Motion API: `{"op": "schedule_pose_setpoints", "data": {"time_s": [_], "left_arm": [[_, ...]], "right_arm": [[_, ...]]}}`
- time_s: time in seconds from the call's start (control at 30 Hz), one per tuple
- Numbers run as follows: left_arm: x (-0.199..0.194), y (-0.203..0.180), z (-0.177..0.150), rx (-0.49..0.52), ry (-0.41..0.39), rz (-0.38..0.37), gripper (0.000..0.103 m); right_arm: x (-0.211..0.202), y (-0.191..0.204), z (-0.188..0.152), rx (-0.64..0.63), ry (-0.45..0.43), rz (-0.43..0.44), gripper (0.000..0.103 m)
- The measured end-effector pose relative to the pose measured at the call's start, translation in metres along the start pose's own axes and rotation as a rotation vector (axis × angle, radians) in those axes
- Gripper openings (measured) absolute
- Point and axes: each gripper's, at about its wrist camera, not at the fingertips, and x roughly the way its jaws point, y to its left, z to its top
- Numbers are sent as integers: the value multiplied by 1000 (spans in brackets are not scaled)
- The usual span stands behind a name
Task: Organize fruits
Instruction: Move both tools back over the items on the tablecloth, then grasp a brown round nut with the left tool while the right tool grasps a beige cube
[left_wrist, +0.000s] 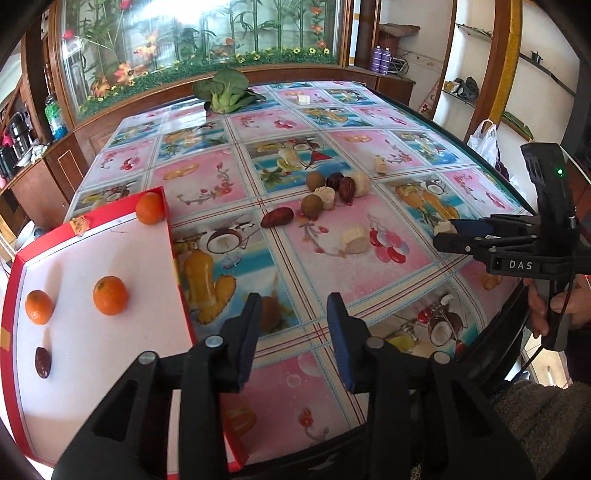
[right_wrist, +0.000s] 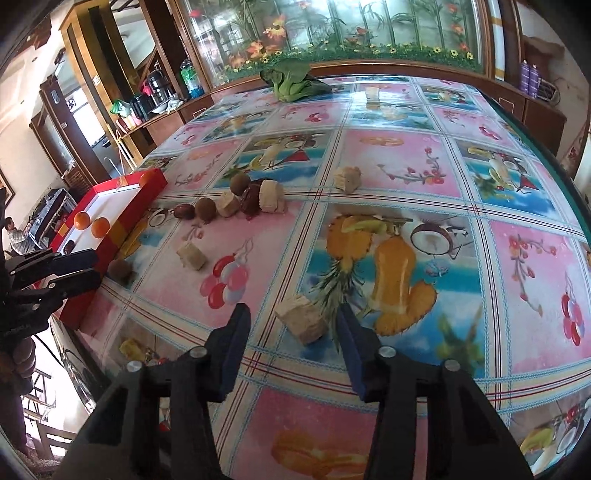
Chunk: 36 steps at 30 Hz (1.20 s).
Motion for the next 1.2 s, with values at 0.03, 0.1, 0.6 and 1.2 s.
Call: {"op": "schedule_pose_setpoints", "data": {"time_s": [0.03, 0.1, 0.6, 1.2], "left_arm": [[2, 1, 1, 1, 5, -2, 38], [6, 2, 1, 1, 20, -3, 38], [37, 14, -4, -51, 85, 12, 38], [18, 12, -4, -86, 12, -7, 25]], "right_arm": [[0, 0, 0, -2, 1, -1, 44], [1, 2, 0, -17, 0, -12, 41], [1, 12, -2, -77, -13, -32, 39], [-3, 25, 1, -63, -21, 11, 16]]}}
